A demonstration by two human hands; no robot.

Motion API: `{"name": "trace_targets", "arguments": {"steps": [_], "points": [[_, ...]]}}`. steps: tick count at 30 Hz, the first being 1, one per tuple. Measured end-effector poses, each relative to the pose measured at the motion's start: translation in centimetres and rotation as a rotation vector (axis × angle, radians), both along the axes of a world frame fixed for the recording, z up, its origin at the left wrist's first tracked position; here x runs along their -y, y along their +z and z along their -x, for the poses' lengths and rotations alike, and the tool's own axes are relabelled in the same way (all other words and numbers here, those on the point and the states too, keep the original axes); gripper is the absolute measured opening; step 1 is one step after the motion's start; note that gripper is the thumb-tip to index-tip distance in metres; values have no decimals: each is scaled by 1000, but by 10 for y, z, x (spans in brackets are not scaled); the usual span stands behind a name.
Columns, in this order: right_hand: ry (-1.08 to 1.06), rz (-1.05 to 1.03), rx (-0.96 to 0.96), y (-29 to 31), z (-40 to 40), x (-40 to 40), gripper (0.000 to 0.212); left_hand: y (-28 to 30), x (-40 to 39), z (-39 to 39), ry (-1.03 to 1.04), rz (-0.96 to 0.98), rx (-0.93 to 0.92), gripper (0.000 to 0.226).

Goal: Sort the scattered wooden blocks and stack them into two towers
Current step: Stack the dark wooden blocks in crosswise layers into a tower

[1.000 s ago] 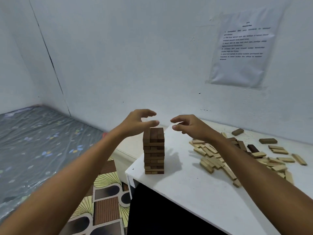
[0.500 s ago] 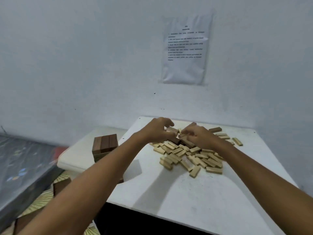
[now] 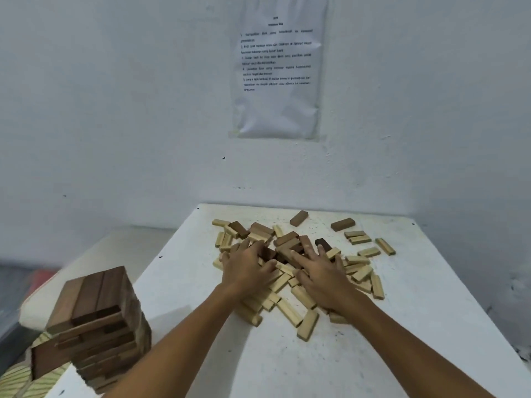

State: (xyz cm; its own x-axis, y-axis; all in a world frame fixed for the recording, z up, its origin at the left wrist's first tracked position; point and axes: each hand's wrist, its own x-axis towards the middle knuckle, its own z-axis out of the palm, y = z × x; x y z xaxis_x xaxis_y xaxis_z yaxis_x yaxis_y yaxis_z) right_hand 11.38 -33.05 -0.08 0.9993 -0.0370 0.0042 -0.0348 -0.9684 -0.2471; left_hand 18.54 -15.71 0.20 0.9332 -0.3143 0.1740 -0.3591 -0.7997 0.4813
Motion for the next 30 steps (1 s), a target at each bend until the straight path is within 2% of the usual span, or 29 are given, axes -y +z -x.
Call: {"name": "trace_targets", "arguments": {"steps": [2, 6, 13, 17, 21, 24, 30], "points": [[-22, 20, -10, -4, -13, 3, 50, -5, 6, -8, 34, -58, 23, 61], [-48, 6, 48, -6, -31, 7, 49, -15, 14, -19, 45, -30, 75, 58], [-93, 36, 276, -4, -48, 5, 32, -20, 18, -30, 56, 119, 90, 30], [-81, 51, 360, -4, -44, 5, 29, -16, 17, -27, 40, 178, 82, 31], [-47, -146, 531, -2, -23, 1, 29, -8, 13, -9, -17, 252, 52, 54], [-16, -270, 578, 0, 0, -8, 31, 4, 7, 14, -72, 259, 88, 65], [-11, -472, 567, -2, 51, -25, 32, 18, -19, 60, -180, 366, 213, 66]]}}
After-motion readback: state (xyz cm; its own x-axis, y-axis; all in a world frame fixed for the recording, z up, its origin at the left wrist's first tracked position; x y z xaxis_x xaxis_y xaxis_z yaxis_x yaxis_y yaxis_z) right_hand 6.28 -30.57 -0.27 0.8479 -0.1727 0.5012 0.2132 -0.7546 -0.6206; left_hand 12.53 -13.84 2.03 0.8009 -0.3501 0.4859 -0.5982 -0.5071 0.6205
